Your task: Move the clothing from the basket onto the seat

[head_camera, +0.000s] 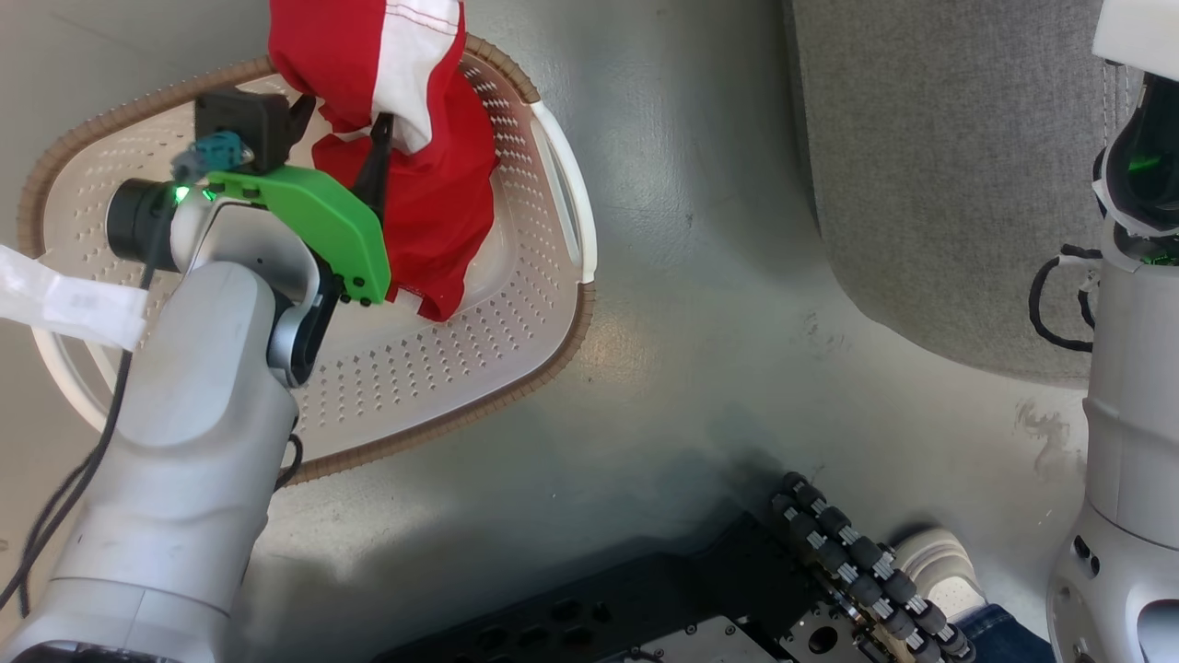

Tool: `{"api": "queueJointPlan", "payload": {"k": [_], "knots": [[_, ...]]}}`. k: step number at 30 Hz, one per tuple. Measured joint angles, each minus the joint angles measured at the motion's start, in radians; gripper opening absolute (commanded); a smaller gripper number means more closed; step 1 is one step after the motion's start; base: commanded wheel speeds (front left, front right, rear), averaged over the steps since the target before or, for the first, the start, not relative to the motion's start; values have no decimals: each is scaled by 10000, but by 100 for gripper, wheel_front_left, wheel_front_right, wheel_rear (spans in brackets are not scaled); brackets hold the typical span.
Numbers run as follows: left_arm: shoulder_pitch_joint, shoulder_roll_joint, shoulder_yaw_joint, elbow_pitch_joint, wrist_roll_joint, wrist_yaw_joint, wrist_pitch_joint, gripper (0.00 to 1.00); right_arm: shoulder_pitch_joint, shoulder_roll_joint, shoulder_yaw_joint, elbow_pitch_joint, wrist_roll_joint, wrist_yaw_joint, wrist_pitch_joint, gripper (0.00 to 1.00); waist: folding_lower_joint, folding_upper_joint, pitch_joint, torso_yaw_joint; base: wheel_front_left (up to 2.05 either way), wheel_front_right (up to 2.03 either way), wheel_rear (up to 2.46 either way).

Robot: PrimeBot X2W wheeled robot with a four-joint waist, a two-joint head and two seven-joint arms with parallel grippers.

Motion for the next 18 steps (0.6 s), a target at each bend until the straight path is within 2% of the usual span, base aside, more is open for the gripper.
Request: {"api": "queueJointPlan", "payload": {"k": [6,12,13,14,17,18], "knots": [[-190,-291,267,276,-834,-130,-90,100,0,6,-115,29,0,0,0,100,0,0,60,-16,0,0,0],[-392,-293,244,454,-828,-203,-359,100,0,15,-144,59,0,0,0,100,-1,0,85,-10,0,0,0],[-440,-293,242,497,-828,-205,-451,91,0,15,-144,63,0,0,0,100,0,0,90,-10,0,0,0],[-478,-293,222,550,-828,-209,-497,62,0,17,-144,71,0,0,0,100,-1,0,96,-10,0,0,0],[-541,-297,38,629,-811,-222,-608,2,0,21,-155,117,-4,2,0,100,0,0,106,-4,0,0,0],[-552,-299,-4,644,-807,-249,-617,0,0,23,-169,130,-6,2,0,100,-1,0,106,0,0,0,0]]}}
